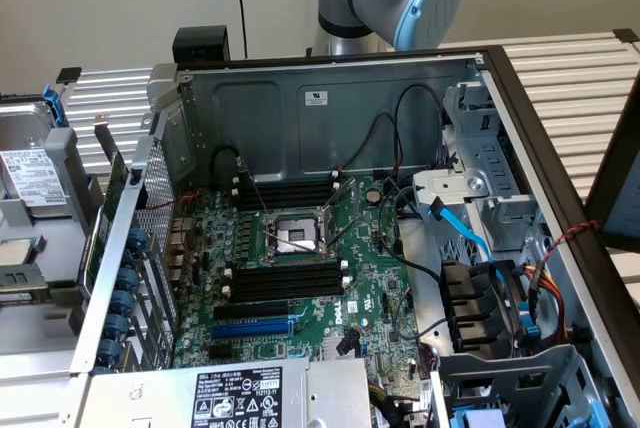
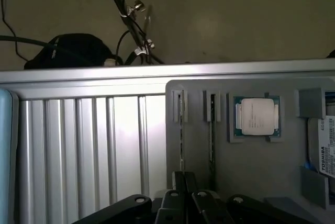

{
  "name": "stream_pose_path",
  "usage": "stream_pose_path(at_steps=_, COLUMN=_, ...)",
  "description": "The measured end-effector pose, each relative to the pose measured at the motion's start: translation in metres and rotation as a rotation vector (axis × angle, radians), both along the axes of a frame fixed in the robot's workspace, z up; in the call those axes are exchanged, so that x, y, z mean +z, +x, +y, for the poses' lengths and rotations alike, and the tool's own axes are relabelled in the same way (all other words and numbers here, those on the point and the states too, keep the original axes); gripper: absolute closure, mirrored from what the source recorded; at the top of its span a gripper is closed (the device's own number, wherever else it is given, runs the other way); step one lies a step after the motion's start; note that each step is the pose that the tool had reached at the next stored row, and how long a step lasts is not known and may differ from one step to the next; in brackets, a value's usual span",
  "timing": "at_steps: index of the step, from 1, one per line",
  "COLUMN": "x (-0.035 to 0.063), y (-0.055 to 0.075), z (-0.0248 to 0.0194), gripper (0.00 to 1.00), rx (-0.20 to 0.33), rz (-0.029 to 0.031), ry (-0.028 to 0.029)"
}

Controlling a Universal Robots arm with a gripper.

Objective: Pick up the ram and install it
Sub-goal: 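Pick up the ram and move it above insertion slot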

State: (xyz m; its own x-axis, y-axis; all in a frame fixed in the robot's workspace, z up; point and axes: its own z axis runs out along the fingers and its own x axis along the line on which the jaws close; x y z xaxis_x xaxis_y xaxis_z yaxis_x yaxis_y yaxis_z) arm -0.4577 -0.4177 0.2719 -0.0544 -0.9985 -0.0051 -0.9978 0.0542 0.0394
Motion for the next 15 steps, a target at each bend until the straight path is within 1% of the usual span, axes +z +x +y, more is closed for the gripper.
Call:
stream_pose_path(at_steps=6, x=0.0157, y=0.000, z=0.0000, gripper=0.88, rx=0.000, rz=0.0000, ry=-0.0070)
stream_pose_path(at_steps=11, x=0.0264, y=0.000, z=0.0001, gripper=0.88, rx=0.000, rz=0.0000, ry=-0.0147)
stream_pose_path(at_steps=15, x=0.0340, y=0.000, z=0.0003, gripper=0.88, rx=0.000, rz=0.0001, ry=-0.0221)
